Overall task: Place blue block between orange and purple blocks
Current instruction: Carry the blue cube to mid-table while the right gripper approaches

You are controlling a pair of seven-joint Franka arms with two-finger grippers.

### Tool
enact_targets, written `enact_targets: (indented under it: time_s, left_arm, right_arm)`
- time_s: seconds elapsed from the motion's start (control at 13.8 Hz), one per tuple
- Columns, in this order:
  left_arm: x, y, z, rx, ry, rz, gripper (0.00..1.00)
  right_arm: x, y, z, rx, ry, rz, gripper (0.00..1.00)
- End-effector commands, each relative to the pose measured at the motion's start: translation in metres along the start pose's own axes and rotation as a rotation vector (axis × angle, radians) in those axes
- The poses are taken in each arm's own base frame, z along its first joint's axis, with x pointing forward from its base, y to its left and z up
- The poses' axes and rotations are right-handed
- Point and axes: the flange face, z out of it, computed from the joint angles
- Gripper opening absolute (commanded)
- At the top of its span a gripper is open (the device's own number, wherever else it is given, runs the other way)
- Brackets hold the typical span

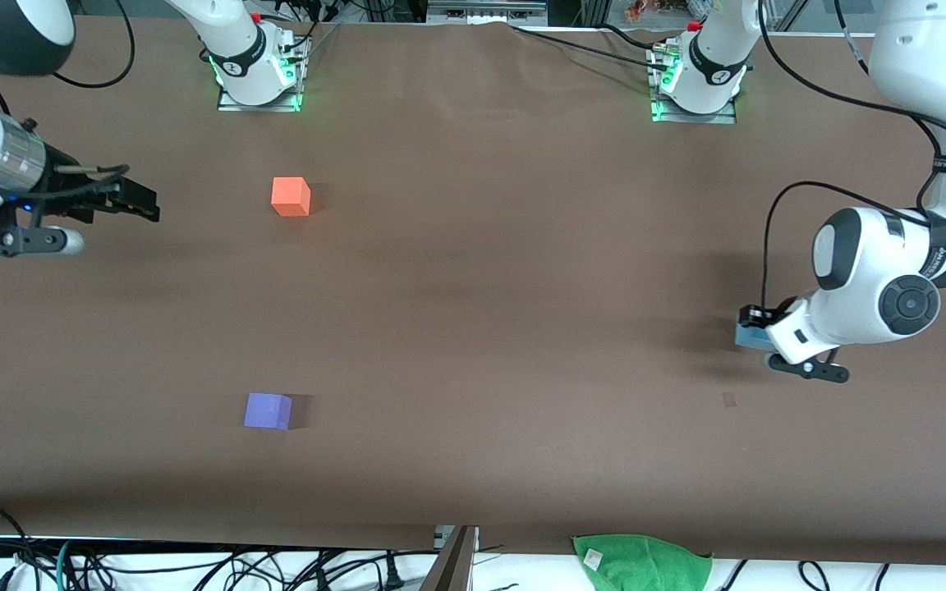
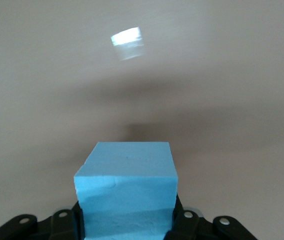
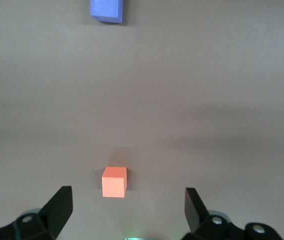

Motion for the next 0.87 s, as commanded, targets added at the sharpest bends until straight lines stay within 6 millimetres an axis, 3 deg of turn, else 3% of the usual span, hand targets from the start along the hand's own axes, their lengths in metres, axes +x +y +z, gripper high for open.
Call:
enact_targets:
  time_s: [0.0, 0.51, 0.8]
  left_arm:
    - [0.01, 0.073, -0.021, -0.023, -0.006, 0.062, 0.14]
    - [0.021, 0.319, 0.007, -0.025, 0.012, -0.03, 0.14]
    - [0.013, 0.432, 0.044, -0.073, 0.091, -0.129, 0.14]
  right_arm:
    - [0.01, 0.0, 0.009, -0.014, -0.015, -0.024, 1.0]
    - [0.009, -0.004, 0.008, -0.005, -0.012, -0.027, 1.0]
    - [0.008, -0.013, 0.012, -0.004, -0.031, -0.073, 0.99]
